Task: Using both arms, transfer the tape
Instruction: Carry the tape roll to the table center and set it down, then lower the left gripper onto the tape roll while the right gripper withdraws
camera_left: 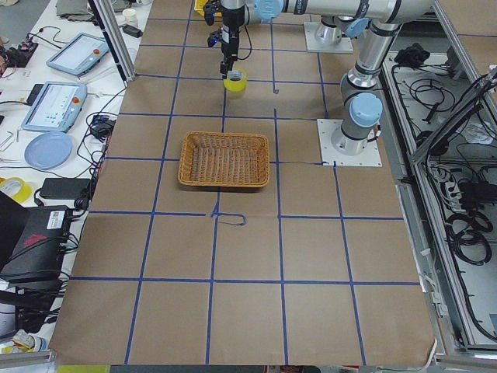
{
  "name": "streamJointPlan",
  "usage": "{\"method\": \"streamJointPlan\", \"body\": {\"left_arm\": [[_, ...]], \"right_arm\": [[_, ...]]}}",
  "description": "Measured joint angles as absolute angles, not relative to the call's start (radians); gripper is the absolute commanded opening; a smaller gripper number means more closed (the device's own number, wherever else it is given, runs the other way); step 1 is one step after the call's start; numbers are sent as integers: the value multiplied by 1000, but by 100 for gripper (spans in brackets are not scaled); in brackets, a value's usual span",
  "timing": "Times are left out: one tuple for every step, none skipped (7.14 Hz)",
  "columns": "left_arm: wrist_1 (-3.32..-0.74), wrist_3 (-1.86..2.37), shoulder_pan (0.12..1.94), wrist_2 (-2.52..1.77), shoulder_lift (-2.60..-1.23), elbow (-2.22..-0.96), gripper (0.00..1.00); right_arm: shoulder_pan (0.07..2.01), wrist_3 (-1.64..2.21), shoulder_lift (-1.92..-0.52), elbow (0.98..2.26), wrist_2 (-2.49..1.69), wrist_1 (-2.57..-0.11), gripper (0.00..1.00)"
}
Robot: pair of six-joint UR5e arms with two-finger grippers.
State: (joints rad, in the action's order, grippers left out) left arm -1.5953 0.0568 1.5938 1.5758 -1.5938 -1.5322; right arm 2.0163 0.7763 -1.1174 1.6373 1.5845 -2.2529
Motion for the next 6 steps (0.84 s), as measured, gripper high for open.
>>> {"method": "streamJointPlan", "body": {"left_arm": [[-1592,57,1595,1575,-1597,-1536,100],[-1582,64,1600,1571,-1611,-1542,100],[-1569,106,1614,1561,-1633,-1556,100],[-1537,194,1641,1546,-1653,-1584,100],[-1466,305,1680,1536,-1679,-1632,100],[-1366,402,1710,1505,-1714,-1693,100]], "right_arm": [[1968,702,-1168,1637,1592,-2202,100],[1892,598,-1222,1639,1597,-2140,100],[1811,475,-1270,1639,1600,-2078,100],[1736,345,-1311,1639,1603,-2018,100],[1666,219,-1351,1639,1604,-1951,100],[1616,112,-1391,1638,1604,-1884,100]]}}
